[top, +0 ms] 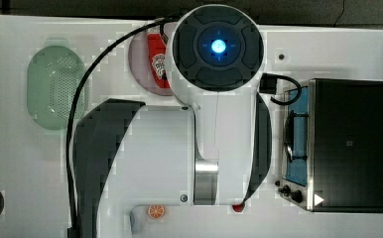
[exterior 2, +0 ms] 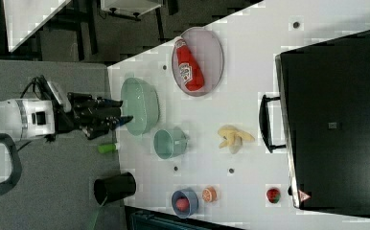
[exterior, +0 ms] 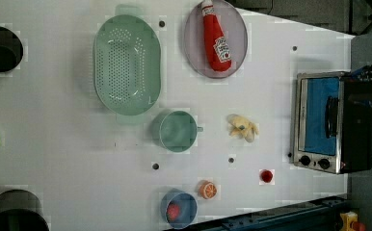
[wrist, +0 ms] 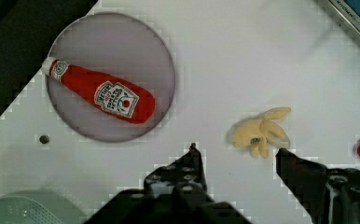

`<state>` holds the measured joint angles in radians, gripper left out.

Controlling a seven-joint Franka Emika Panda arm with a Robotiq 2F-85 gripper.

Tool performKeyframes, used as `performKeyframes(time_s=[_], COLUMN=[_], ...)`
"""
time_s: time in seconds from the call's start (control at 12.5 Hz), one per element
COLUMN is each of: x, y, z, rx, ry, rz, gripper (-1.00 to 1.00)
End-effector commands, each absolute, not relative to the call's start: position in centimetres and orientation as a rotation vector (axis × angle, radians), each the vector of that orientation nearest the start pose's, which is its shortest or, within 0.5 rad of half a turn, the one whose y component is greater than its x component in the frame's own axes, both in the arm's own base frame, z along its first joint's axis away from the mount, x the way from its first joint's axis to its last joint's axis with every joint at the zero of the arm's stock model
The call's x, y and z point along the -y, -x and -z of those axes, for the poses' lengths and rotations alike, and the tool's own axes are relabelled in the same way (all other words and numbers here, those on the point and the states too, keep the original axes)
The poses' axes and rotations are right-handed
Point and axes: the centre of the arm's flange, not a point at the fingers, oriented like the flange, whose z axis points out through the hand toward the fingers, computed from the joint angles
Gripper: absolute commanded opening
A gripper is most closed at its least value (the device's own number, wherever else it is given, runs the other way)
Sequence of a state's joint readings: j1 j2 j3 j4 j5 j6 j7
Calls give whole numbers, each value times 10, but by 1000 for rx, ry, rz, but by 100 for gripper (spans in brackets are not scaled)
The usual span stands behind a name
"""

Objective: Pick Banana and place it in mug.

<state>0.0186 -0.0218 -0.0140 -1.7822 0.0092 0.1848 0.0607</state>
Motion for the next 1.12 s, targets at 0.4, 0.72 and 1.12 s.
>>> performKeyframes(time_s=[0.4,0.72,1.12], x=[29,28,30], y=[-467,-479,-486], z=[-592,-514,-402], rx=[-1338,-1324,-1198], ry=[2869,2886,2921], rz=[-98,-138,-55], gripper=[100,100,100])
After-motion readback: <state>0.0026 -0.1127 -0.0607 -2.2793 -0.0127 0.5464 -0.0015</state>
